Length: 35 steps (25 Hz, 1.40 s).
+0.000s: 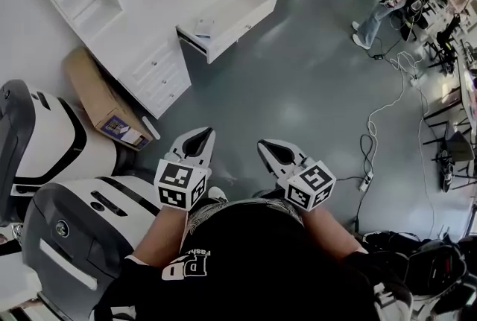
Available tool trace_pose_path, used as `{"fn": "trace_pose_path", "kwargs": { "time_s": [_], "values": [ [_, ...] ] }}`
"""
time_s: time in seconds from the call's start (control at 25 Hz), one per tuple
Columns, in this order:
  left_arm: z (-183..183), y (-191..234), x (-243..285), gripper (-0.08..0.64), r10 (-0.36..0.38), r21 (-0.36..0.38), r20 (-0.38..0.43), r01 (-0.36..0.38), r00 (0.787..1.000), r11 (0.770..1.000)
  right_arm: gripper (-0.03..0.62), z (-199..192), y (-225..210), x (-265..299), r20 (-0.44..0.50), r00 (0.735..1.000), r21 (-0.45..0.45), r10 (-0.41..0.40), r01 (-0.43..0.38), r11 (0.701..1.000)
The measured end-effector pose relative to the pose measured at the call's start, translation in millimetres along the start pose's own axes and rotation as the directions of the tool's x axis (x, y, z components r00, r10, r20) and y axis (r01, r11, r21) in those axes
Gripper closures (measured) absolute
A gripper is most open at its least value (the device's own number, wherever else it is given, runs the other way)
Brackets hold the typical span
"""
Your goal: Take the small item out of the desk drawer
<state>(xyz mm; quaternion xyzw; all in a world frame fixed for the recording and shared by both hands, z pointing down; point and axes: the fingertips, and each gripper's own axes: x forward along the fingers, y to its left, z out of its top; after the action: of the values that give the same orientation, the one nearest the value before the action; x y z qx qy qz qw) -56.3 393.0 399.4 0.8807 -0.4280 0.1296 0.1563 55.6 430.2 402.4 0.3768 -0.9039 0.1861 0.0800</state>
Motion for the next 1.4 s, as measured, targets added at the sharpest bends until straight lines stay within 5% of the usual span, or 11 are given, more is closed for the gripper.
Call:
{"fn": "trace_pose_path", "kwargs": {
  "time_s": [0.4, 0.64, 0.96, 1.4],
  "values": [
    [-15.2, 21.4, 0.2, 0.545, -0.029, -0.025, -0.024, 0.029, 0.999, 0.999, 0.584, -2.4, -0.7, 17.7, -0.015, 0.998, 0.038, -0.063, 0.063, 0.997],
    [-7.6, 34.7, 9.1, 0.545, -0.004, -0.022, -0.025, 0.004, 1.0, 1.0, 0.584, 11.0, -14.6, 38.7, 0.0, 0.999, 0.036, -0.036, 0.036, 0.999],
    [8.4, 67.2, 38.1, 0.545, 0.028, -0.133, -0.025, -0.031, 0.999, 0.991, 0.584, 45.0, -54.0, 91.4, 0.014, 0.999, 0.011, 0.029, -0.029, 1.0],
    [54.7, 105.5, 125.2, 0.545, 0.06, -0.099, -0.044, -0.064, 0.997, 0.993, 0.584, 85.1, -138.8, 144.9, 0.016, 0.998, 0.025, 0.061, -0.062, 0.998]
  ]
}}
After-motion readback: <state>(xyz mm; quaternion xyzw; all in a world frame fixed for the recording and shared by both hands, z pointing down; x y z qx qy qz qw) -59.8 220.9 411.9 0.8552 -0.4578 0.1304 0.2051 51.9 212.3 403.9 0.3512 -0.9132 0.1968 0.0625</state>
